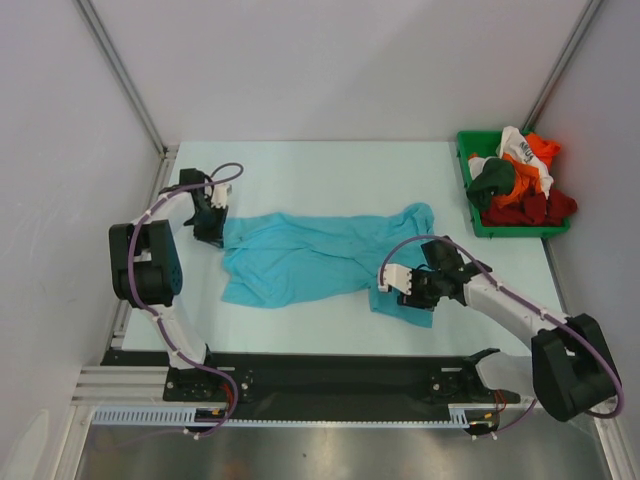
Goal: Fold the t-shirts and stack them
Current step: Flatten the tshirt out
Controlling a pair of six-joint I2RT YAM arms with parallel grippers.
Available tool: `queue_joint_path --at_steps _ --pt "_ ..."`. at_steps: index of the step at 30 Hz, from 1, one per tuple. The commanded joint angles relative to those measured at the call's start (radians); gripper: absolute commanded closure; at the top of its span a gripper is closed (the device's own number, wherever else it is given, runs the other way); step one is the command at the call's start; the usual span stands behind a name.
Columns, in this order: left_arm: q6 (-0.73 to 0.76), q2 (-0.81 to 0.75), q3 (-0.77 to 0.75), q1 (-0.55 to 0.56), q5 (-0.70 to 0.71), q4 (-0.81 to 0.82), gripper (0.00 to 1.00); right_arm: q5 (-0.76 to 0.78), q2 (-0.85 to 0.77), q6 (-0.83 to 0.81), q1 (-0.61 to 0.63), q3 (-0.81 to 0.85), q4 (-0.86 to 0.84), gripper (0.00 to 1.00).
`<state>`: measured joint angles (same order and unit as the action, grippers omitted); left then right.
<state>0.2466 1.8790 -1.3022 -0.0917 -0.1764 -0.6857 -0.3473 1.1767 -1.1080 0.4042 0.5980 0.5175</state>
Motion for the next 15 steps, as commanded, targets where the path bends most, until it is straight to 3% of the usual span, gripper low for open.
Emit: queue_joint_path --at_steps 1,15 --pt "0.028 -0.026 0.014 0.012 0.023 -0.003 1.00 -0.015 0.052 0.011 -0.004 0.046 -0.089 0.50" --pt "0.030 0.000 0.000 0.043 0.040 0.002 1.00 -0.012 0.166 0.057 -0.027 0.126 -0.149 0.51"
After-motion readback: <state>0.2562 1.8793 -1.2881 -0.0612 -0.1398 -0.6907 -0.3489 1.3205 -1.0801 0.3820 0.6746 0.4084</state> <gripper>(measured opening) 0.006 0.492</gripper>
